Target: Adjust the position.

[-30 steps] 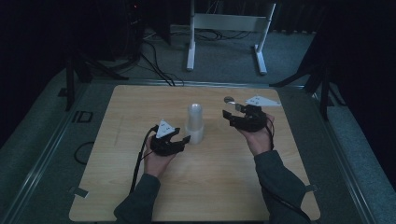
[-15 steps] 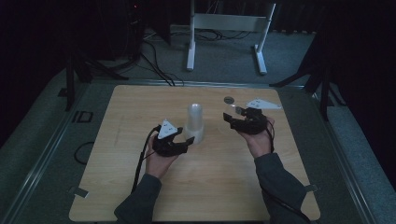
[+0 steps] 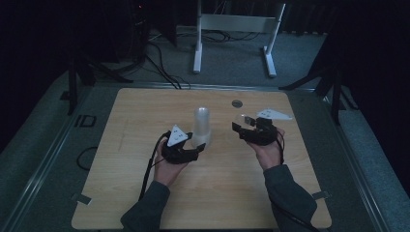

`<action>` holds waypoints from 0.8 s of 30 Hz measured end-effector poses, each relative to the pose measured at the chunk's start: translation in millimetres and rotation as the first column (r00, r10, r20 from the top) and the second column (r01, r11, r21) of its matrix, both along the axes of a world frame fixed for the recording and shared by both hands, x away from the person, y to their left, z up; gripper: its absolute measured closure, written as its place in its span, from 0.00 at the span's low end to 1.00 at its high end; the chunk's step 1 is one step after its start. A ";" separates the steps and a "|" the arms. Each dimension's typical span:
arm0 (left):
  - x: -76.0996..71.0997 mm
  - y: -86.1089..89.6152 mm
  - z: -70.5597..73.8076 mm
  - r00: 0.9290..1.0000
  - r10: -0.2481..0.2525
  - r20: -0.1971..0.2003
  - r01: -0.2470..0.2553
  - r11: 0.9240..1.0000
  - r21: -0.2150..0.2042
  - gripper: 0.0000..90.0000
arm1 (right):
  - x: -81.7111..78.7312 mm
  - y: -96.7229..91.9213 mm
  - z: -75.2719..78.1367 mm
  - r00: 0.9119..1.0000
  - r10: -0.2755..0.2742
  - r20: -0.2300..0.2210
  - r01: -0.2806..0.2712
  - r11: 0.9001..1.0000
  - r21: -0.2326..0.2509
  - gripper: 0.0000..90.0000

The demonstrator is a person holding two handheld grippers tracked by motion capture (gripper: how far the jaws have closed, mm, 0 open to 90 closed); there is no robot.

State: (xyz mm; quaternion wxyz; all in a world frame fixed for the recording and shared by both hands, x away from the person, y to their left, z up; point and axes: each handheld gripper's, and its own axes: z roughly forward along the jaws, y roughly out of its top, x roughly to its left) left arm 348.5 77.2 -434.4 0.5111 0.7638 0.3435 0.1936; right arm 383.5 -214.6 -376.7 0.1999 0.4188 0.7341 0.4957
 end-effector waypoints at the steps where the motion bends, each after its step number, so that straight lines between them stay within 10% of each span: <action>1: -0.1 -0.5 -0.2 1.000 0.000 0.004 0.000 1.000 0.000 0.38 | -1.1 0.0 -1.4 1.000 0.000 -0.003 0.000 1.000 0.005 0.42; 24: -1.8 -8.9 1.0 1.000 -0.003 0.026 0.003 1.000 0.013 0.37 | -12.2 -0.4 -22.7 0.999 -0.024 -0.028 0.027 0.996 0.090 0.43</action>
